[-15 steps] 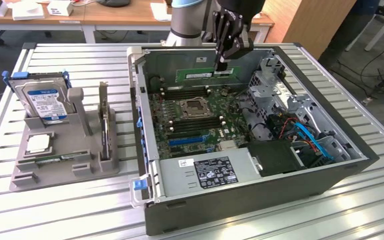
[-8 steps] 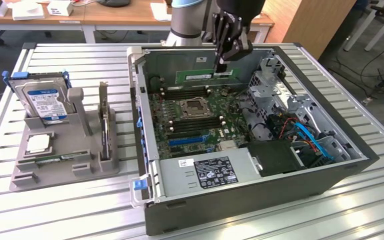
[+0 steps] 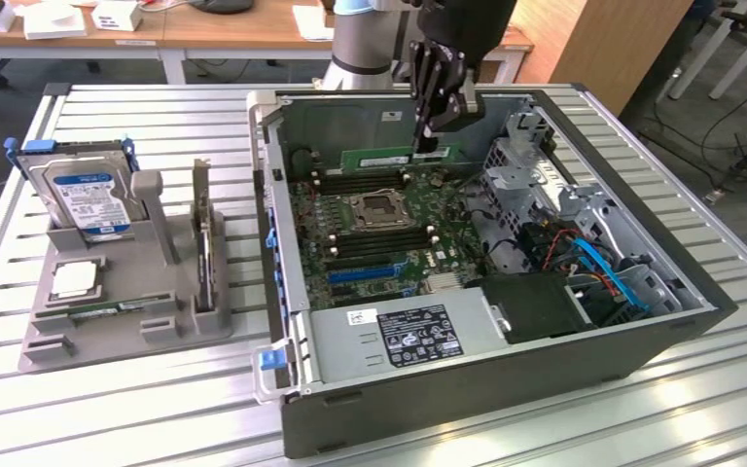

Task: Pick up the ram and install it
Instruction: 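Pick up the ram and move it above insertion slot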

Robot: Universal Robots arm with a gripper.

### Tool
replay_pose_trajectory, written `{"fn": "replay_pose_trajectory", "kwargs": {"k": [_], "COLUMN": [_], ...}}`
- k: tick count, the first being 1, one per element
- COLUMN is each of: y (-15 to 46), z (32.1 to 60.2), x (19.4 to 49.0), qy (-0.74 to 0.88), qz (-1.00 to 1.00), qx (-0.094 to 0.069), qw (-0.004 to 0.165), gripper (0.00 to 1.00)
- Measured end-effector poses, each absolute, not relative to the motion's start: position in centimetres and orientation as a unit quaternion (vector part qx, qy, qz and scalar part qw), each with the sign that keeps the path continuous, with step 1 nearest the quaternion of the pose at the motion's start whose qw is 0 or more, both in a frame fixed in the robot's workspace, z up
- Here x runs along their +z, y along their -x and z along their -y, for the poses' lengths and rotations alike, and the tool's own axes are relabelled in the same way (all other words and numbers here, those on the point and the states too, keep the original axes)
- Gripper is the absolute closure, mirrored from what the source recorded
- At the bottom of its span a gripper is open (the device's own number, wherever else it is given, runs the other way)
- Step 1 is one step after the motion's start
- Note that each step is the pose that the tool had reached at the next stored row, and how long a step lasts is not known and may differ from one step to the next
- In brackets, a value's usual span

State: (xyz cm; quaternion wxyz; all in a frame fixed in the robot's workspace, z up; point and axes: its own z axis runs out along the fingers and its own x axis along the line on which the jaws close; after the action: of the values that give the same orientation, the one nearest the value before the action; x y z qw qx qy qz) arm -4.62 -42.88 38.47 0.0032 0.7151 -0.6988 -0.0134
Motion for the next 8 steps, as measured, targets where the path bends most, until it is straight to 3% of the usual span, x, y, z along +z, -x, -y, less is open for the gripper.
{"fn": "replay_pose_trajectory", "kwargs": {"k": [8], "y": [4.62], "z": [42.88], "x": [38.25], "qy": [-0.715], "qz": [0.699], "qx": [-0.013], "qw": [0.003], "gripper": [0.89]}}
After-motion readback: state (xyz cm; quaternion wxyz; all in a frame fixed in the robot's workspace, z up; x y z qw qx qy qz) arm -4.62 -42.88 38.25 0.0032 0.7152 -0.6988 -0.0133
